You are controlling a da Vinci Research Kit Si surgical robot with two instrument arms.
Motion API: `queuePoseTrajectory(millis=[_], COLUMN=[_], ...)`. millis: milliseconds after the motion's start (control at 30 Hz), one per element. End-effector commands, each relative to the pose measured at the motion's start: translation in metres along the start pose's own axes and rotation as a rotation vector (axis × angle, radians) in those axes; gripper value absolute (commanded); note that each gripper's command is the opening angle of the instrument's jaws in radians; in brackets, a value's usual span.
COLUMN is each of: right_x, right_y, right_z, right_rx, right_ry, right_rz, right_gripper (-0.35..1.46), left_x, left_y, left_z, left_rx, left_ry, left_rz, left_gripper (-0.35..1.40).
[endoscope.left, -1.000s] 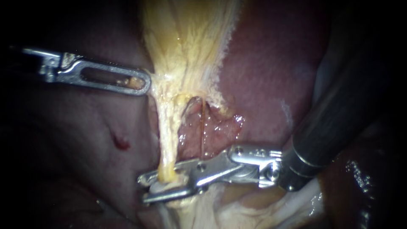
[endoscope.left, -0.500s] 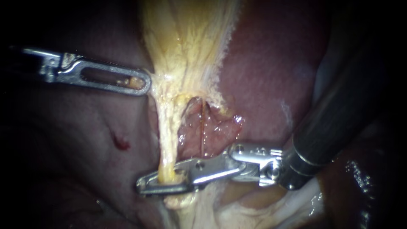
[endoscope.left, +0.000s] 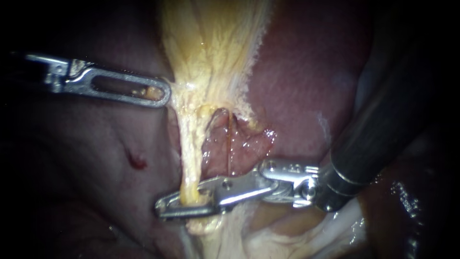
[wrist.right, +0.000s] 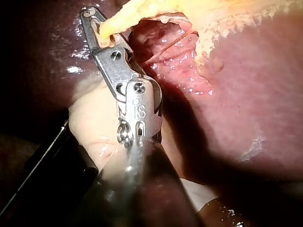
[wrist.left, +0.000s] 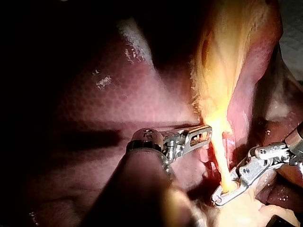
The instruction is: Clipping second clip left tube
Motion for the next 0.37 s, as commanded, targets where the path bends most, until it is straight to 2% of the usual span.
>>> queuePoseTrajectory(millis=[33, 367], right_x=[0.0, 0.0], right_y=[0.0, 0.0003], right_z=[0.0, -0.0002], right_rx=[0.0, 0.0], right_ry=[0.0, 0.0], right_rz=[0.0, 0.001], right_gripper=[-0.35, -0.35], left_x=[0.0, 0.0], left_y=[0.0, 0.0], left_z=[0.0, 0.0001], left_rx=[0.0, 0.0], left_ry=[0.0, 0.0], left_rz=[0.0, 0.0], left_gripper=[-0.35, -0.35])
